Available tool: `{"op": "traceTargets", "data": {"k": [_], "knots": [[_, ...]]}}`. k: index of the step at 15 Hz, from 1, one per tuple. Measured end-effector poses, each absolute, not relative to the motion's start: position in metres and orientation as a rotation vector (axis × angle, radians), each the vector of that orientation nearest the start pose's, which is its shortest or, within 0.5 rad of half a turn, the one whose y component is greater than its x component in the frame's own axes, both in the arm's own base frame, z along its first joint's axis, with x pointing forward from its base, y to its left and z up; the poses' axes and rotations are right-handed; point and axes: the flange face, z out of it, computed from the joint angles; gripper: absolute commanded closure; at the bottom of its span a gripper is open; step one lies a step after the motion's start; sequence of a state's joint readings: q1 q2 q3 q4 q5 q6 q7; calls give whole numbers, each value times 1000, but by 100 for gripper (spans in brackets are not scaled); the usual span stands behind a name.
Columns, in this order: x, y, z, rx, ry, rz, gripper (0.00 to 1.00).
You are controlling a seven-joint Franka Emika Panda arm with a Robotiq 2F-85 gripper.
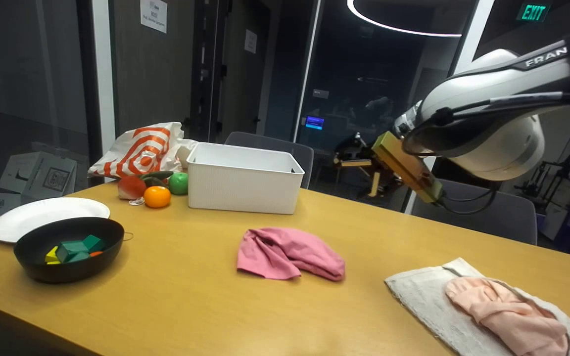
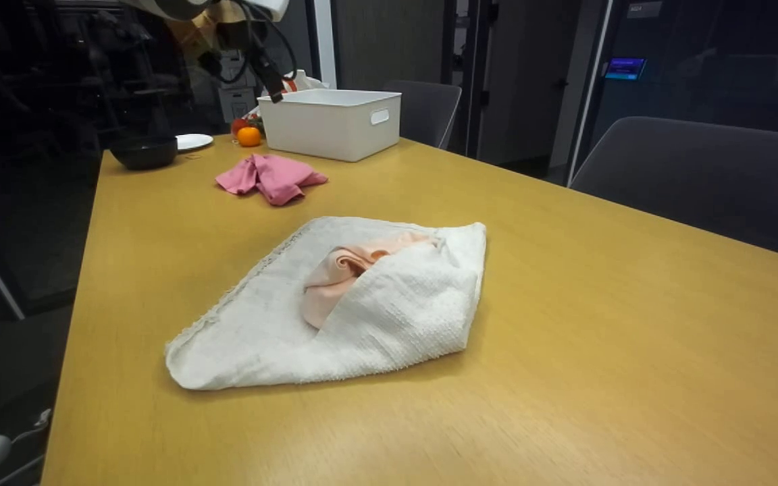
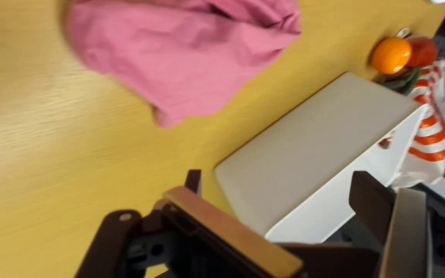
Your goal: Unfold the towel, then remove the peach and pinks shirts from the towel
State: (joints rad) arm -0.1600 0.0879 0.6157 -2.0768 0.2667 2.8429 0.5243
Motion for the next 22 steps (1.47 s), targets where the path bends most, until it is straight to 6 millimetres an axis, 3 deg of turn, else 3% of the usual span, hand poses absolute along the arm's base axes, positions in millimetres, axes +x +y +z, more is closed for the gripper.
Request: {"op": "traceTargets", "data": {"k": [2, 5, 8, 15, 22], "knots": [[562, 188, 479, -2600, 527, -615, 0], [555, 105, 473, -2703, 715, -530, 0], [539, 55, 446, -2776, 864, -392, 0], [502, 26, 383, -2837, 1110, -100, 0], [463, -9, 326, -2931, 1348, -4, 0]]}}
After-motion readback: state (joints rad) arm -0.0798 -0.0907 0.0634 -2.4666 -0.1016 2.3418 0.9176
